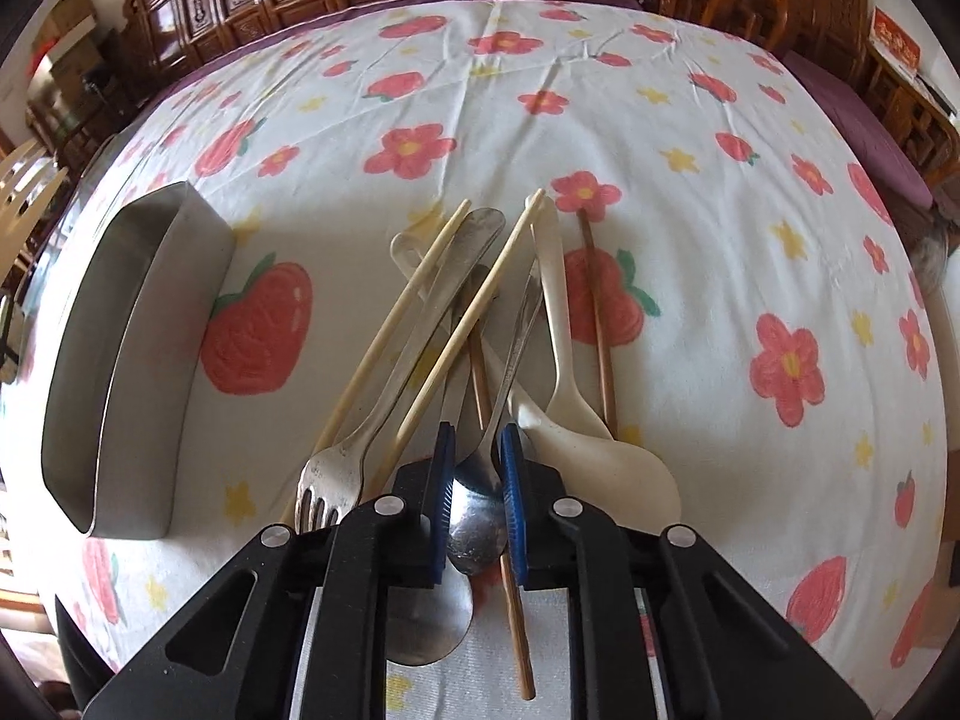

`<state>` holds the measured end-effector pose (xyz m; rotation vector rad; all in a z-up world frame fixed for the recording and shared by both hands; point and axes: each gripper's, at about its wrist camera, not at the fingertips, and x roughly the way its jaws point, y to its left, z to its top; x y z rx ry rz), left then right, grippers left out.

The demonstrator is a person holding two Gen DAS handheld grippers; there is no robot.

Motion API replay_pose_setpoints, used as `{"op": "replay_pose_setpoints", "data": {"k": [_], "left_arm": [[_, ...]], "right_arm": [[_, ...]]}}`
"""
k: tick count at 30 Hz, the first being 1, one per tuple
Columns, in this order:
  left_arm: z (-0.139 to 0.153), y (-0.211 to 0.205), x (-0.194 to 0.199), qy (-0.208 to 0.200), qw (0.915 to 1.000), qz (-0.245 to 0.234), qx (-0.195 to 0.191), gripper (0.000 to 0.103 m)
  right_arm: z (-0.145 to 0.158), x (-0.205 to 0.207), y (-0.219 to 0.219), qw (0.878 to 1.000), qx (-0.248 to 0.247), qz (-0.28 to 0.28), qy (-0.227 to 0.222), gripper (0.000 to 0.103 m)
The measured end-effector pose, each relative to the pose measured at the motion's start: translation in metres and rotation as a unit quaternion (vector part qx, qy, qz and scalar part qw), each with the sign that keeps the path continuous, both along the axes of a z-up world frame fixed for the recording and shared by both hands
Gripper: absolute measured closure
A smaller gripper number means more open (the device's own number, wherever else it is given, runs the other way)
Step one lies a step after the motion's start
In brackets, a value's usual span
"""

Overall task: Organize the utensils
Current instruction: 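Grasp a metal spoon with the right tool while the left tool holds the fork, then lower the fork into the tray with the left tool while the right tool lowers the spoon in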

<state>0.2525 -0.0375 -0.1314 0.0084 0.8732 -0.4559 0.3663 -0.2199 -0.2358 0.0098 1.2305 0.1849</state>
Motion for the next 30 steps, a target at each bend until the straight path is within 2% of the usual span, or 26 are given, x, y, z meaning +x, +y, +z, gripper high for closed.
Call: {"op": "replay_pose_setpoints", "data": {"k": [2,5,9,14,19,30], "left_arm": [[0.0,0.001,-0.001,0.001,1.0,0.0,-0.001,0.099],[-0.002,0.002,-0.004,0.002,1.0,0.001,0.0,0.099],[-0.001,0.005,-0.008,0.003,1.0,0.003,0.0,0.099],[0.001,0.009,-0.01,-0.003,1.0,0.008,0.001,0.099],[0.0,0.012,-0.011,-0.002,0.9999,0.013,0.0,0.099],[-0.001,0.035,-0.003,-0.006,0.999,0.042,0.009,0.099]], "right_arm": [[0.0,0.003,-0.002,1.0,-0.004,-0.012,0.004,0.093],[-0.002,0.012,-0.006,0.999,0.013,-0.028,0.009,0.093],[-0.001,0.015,0.0,1.0,-0.002,-0.022,0.009,0.094],[0.004,0.009,0.001,1.0,0.004,-0.009,0.003,0.1],[0.009,-0.003,0.003,1.0,0.002,0.006,-0.005,0.101],[0.057,-0.033,0.019,0.997,0.054,0.034,-0.046,0.101]]}}
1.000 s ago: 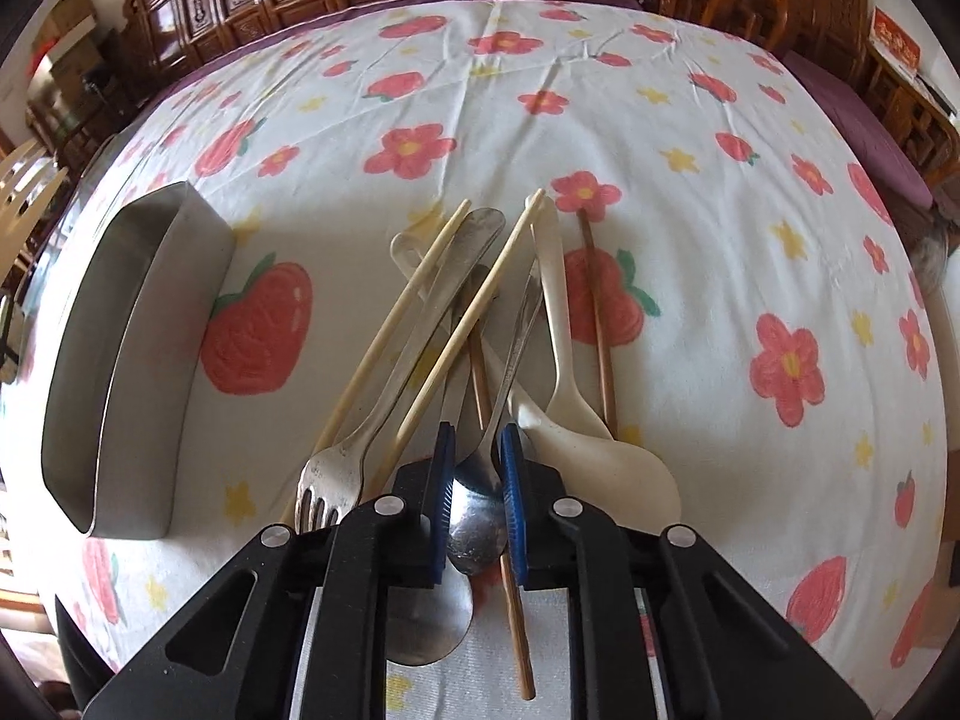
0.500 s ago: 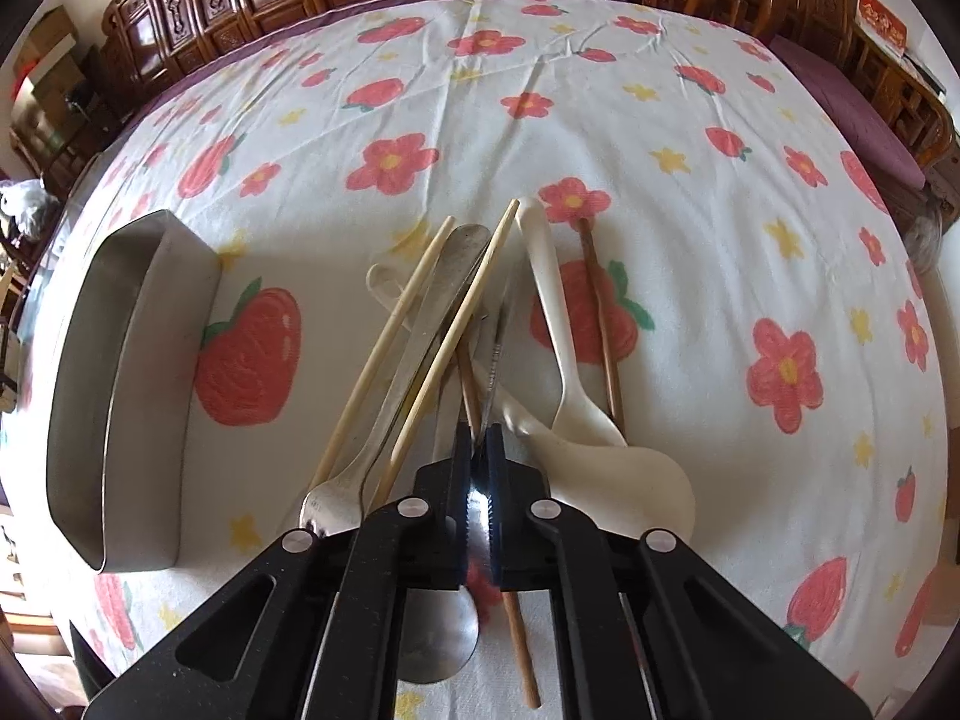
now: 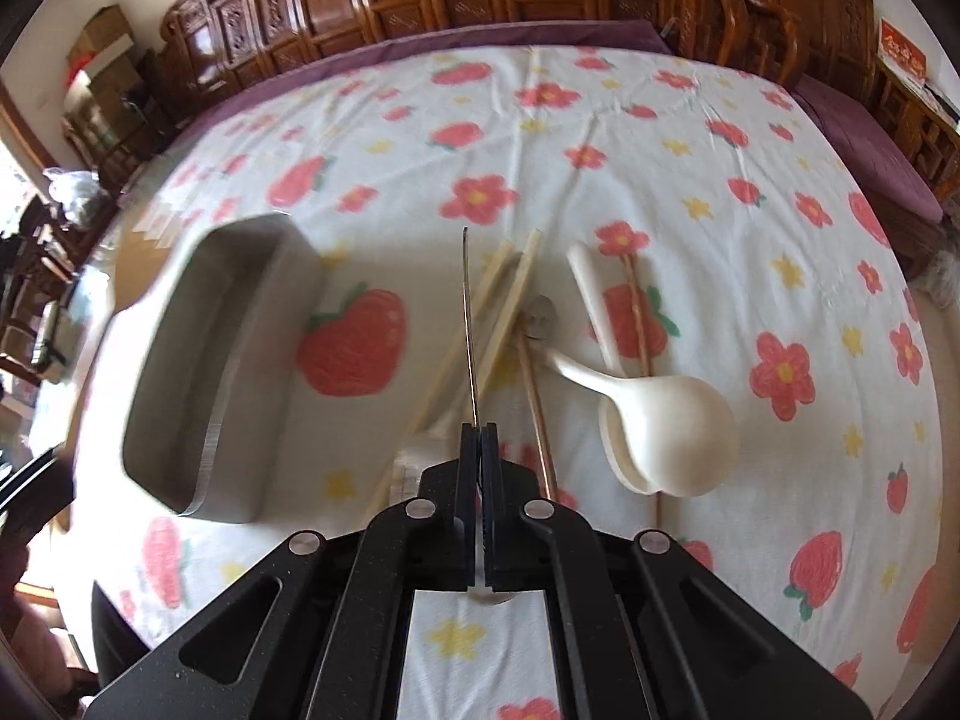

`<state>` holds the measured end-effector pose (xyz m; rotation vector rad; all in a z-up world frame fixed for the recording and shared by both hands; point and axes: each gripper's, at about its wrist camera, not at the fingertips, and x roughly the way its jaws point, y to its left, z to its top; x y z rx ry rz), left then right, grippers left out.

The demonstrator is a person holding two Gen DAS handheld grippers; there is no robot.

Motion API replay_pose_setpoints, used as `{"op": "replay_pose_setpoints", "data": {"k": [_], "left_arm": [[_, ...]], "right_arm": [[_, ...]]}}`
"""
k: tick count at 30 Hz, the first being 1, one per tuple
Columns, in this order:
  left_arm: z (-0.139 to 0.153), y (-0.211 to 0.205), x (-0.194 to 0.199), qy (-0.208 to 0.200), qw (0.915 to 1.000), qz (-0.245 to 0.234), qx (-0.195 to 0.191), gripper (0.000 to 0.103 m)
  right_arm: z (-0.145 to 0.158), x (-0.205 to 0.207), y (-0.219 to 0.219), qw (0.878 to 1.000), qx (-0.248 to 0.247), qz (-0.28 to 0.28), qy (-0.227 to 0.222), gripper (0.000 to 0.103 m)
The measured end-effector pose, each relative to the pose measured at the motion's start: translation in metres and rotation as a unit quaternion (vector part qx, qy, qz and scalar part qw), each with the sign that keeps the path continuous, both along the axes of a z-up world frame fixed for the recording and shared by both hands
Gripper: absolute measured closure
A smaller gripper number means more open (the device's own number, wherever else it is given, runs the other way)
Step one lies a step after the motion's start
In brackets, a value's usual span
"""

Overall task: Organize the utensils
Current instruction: 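Lower the fork into the tray with the left tool while the right tool lowers the spoon in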

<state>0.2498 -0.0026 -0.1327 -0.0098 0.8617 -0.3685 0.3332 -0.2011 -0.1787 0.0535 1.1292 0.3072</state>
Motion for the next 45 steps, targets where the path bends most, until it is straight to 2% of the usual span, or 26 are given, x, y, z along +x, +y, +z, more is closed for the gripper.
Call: {"op": "replay_pose_setpoints", "data": {"k": [10,16,22,31,45], "left_arm": [[-0.017,0.038,0.019,0.013,0.9987,0.046,0.018,0.099],[-0.032,0.047,0.028,0.028,0.9976,0.059,0.024,0.098],[-0.041,0.056,0.03,0.046,0.9962,0.07,0.02,0.098],[-0.022,0.077,0.017,0.031,0.9962,0.08,0.018,0.097],[-0.007,0.098,0.002,0.02,0.9949,0.096,0.024,0.097]], "right_arm": [[0.038,-0.015,0.051,0.997,0.056,0.046,-0.023,0.101],[0.048,-0.016,0.085,0.994,0.076,0.074,-0.025,0.101],[0.039,-0.015,0.109,0.993,0.078,0.091,-0.015,0.101],[0.011,-0.003,0.139,0.99,0.111,0.089,0.019,0.101],[-0.013,0.005,0.167,0.99,0.1,0.096,0.03,0.1]]}}
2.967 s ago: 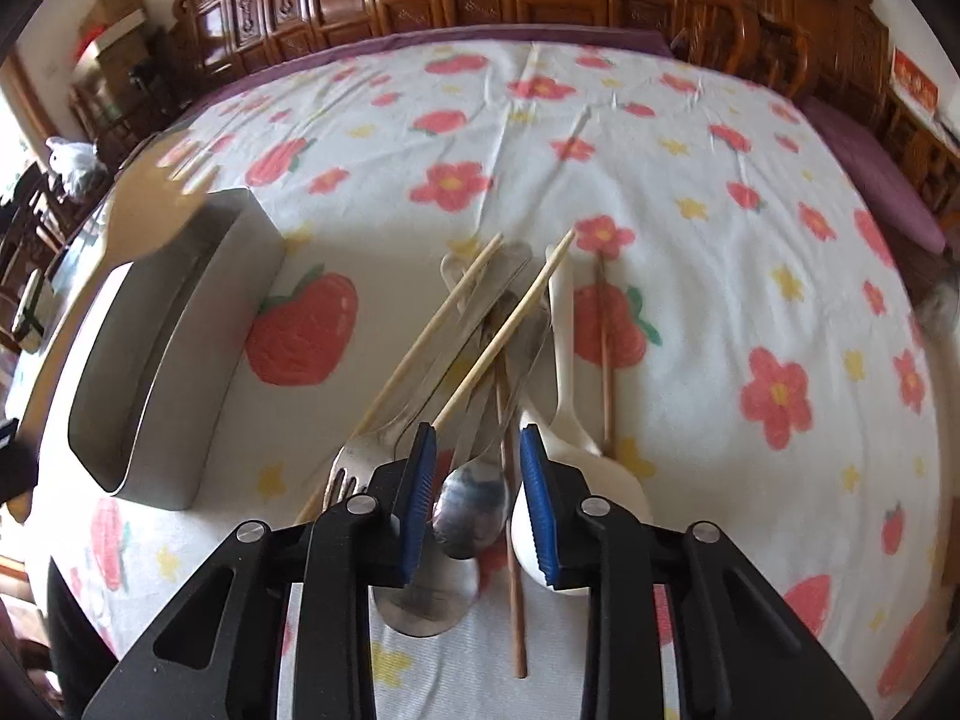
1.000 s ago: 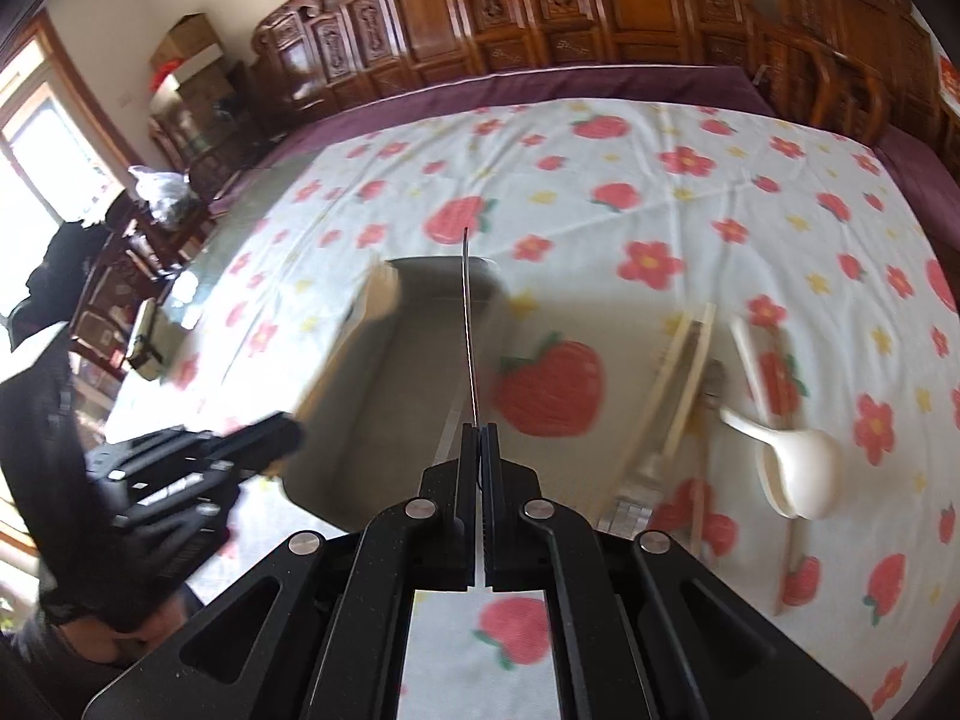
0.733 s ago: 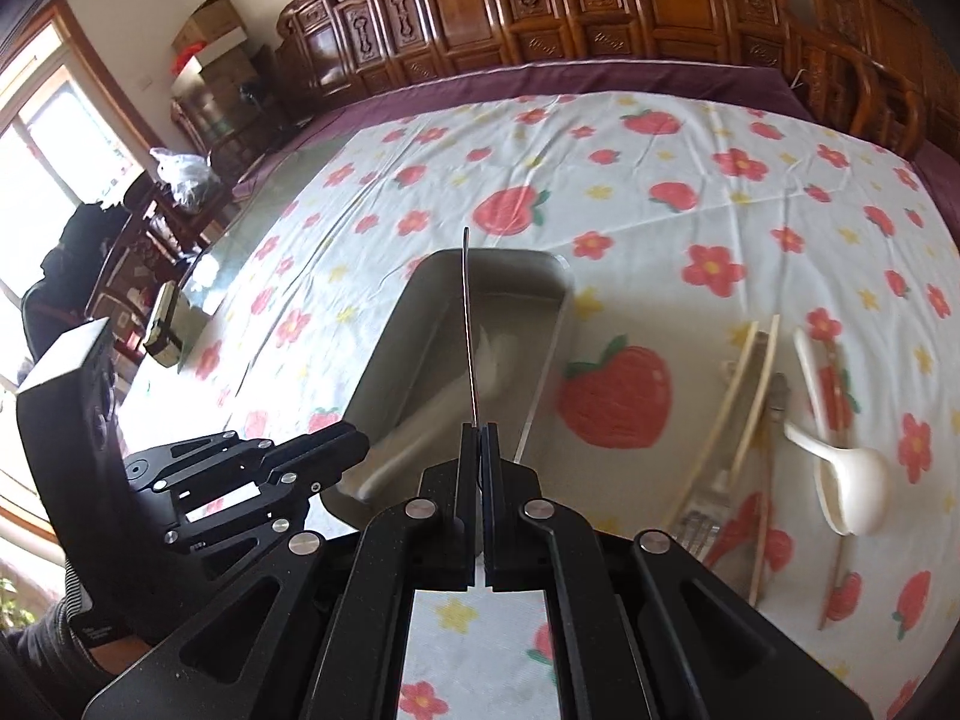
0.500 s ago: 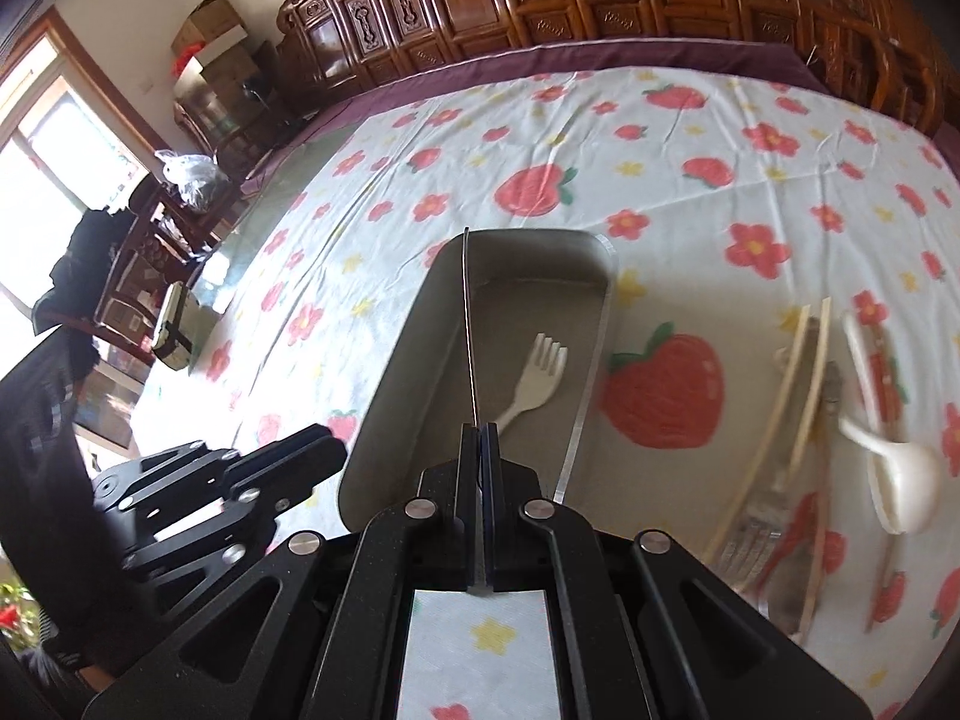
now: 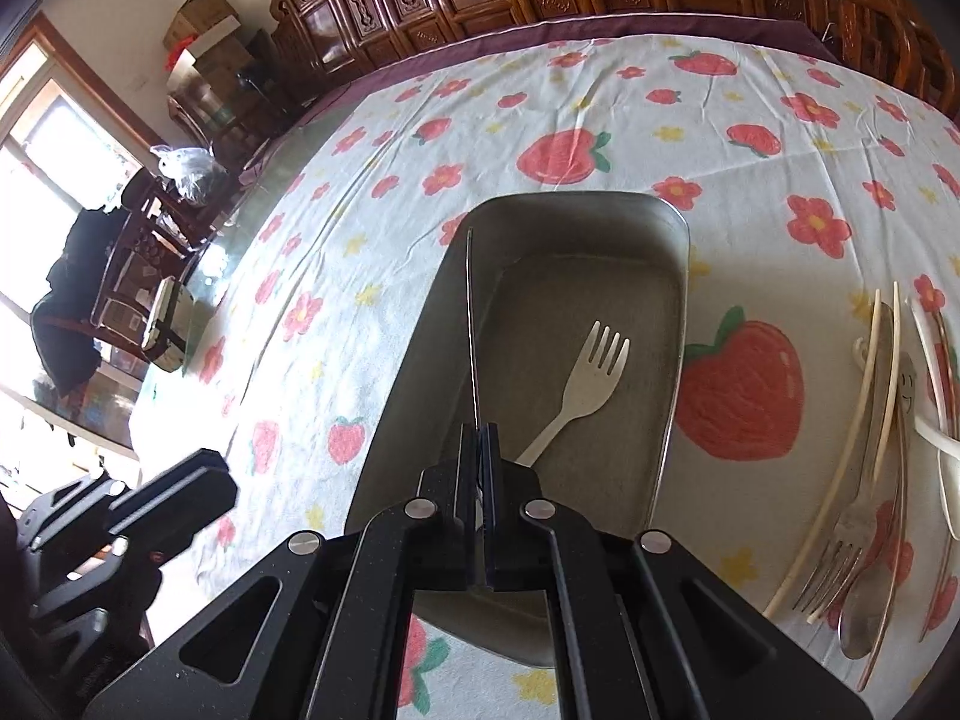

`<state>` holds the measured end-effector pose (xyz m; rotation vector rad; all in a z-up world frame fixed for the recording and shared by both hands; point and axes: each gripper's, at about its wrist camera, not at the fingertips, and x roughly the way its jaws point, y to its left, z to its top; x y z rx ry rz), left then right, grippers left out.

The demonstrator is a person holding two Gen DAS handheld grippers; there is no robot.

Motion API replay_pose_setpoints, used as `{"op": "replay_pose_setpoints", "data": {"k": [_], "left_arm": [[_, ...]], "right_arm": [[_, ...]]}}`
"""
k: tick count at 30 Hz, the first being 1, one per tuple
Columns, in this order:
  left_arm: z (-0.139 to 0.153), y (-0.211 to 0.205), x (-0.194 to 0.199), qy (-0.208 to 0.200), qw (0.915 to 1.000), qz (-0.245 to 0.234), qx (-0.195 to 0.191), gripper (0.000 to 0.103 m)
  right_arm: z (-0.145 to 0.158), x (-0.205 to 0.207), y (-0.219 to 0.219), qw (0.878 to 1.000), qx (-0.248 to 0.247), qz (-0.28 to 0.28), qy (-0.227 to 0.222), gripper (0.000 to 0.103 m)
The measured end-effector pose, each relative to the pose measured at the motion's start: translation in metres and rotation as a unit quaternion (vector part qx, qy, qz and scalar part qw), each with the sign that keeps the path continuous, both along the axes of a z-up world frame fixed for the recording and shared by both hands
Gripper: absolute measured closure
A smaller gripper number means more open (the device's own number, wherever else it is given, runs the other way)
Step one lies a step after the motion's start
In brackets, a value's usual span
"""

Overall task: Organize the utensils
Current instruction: 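Lower the fork into the tray with the left tool while the right tool lowers the spoon in, then move both open tools back over the utensil pile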

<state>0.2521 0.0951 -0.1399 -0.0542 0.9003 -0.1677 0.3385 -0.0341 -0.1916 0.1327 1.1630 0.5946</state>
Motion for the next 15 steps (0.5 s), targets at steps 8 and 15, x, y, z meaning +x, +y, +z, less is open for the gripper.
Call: {"op": "replay_pose_setpoints", "data": {"k": [8,15], "left_arm": [[0.001,0.0,-0.002,-0.003,1.0,0.002,0.002,0.097],[0.008,-0.004,-0.007,-0.012,0.9999,-0.001,-0.005,0.097]], "right_arm": [[-0.004,0.001,-0.004,1.0,-0.009,-0.002,-0.004,0.097],[0.013,-0.015,-0.016,0.999,-0.016,0.011,-0.031,0.097]]}}
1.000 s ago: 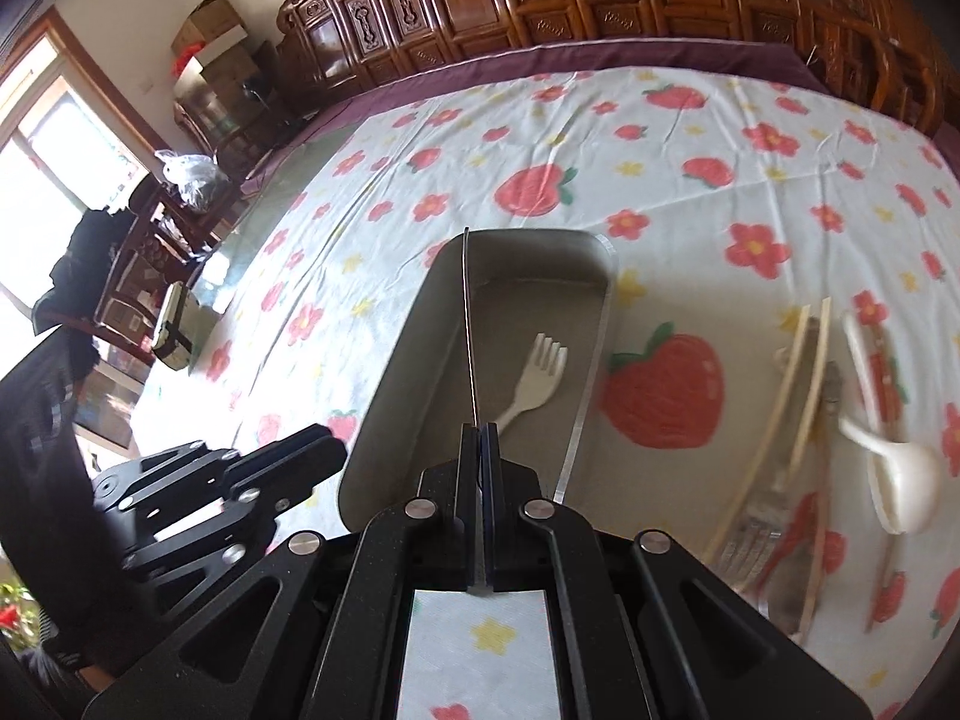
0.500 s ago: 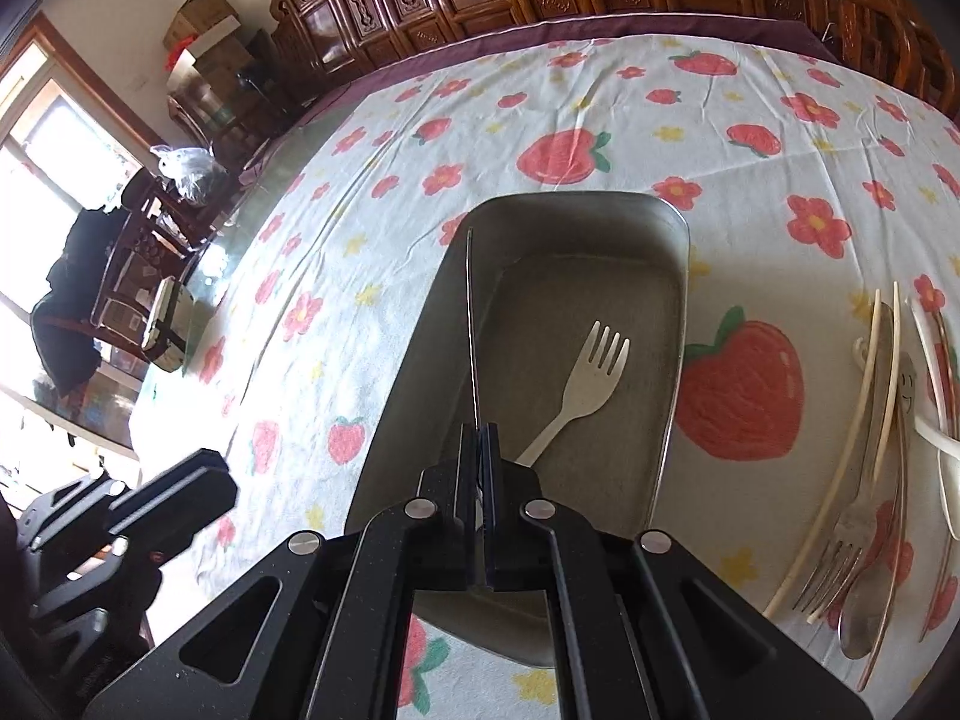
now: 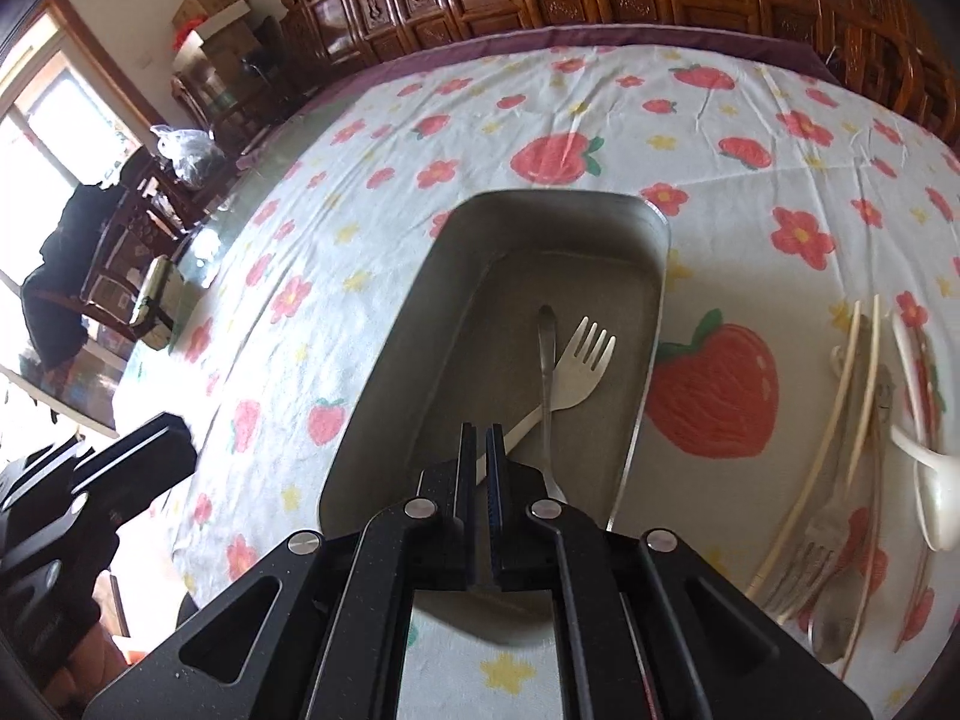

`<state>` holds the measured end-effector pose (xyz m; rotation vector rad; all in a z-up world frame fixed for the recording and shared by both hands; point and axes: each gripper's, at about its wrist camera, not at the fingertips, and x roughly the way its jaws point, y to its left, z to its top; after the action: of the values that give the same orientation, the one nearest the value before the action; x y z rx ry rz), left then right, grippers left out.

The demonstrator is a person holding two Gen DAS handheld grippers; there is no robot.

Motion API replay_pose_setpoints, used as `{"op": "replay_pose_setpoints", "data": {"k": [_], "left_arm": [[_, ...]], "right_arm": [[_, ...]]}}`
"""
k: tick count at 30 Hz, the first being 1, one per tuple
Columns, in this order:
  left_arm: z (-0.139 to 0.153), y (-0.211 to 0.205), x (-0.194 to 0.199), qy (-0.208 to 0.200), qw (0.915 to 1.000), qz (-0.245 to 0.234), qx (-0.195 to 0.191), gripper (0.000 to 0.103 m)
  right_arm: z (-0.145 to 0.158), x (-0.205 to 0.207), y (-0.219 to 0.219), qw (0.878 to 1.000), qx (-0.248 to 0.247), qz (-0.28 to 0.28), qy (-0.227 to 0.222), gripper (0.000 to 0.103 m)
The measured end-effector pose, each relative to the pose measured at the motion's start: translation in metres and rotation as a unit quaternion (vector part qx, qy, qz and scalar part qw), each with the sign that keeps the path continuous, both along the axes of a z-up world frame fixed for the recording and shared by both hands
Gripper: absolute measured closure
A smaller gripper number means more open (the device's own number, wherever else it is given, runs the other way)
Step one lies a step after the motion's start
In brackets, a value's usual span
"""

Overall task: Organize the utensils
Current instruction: 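Move both open tools back over the utensil pile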

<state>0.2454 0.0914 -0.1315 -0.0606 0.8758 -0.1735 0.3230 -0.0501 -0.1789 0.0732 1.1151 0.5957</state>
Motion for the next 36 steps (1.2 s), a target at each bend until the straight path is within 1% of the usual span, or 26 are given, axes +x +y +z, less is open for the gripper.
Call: {"op": "replay_pose_setpoints", "data": {"k": [3,4,5,9,13,15,17,19,23,28,30,32,35,36], "left_arm": [[0.004,-0.005,-0.001,-0.004,1.0,-0.008,-0.004,0.096],[0.005,-0.009,-0.002,-0.005,0.9999,-0.012,-0.006,0.094],[0.006,-0.011,-0.003,-0.007,0.9998,-0.015,-0.008,0.087],[0.006,-0.027,-0.004,-0.008,0.9993,-0.033,-0.015,0.085],[0.001,-0.047,-0.005,-0.001,0.9984,-0.054,-0.019,0.085],[-0.002,-0.056,-0.006,0.003,0.9979,-0.062,-0.019,0.084],[-0.005,-0.065,-0.006,0.007,0.9973,-0.071,-0.019,0.083],[-0.007,-0.073,-0.007,0.011,0.9967,-0.078,-0.02,0.082],[-0.014,-0.086,-0.012,0.02,0.9956,-0.089,-0.019,0.078],[-0.022,-0.096,-0.016,0.031,0.9945,-0.099,-0.014,0.078],[-0.022,-0.1,-0.016,0.033,0.9943,-0.101,-0.012,0.078],[-0.022,-0.103,-0.017,0.033,0.994,-0.104,-0.011,0.077],[-0.022,-0.105,-0.017,0.032,0.9938,-0.106,-0.009,0.077],[-0.022,-0.105,-0.018,0.032,0.9938,-0.106,-0.009,0.077]], "right_arm": [[0.016,-0.014,-0.019,1.0,-0.003,-0.003,-0.023,0.097],[0.022,-0.02,-0.029,0.999,-0.006,-0.007,-0.03,0.097],[0.026,-0.025,-0.037,0.999,-0.009,-0.011,-0.037,0.097],[0.039,-0.046,-0.081,0.997,-0.037,-0.033,-0.065,0.097],[0.034,-0.059,-0.125,0.992,-0.081,-0.06,-0.074,0.097],[0.028,-0.061,-0.143,0.991,-0.092,-0.072,-0.069,0.097],[0.019,-0.063,-0.159,0.99,-0.096,-0.086,-0.06,0.083],[0.01,-0.062,-0.173,0.989,-0.096,-0.101,-0.052,0.081],[-0.003,-0.06,-0.18,0.989,-0.093,-0.109,-0.041,0.081],[-0.014,-0.048,-0.172,0.992,-0.077,-0.098,-0.034,0.081],[-0.019,-0.041,-0.164,0.992,-0.071,-0.095,-0.03,0.076],[-0.025,-0.032,-0.153,0.993,-0.068,-0.09,-0.027,0.067],[-0.038,-0.017,-0.14,0.993,-0.075,-0.093,-0.015,0.06],[-0.041,-0.013,-0.138,0.993,-0.076,-0.095,-0.012,0.06]]}}
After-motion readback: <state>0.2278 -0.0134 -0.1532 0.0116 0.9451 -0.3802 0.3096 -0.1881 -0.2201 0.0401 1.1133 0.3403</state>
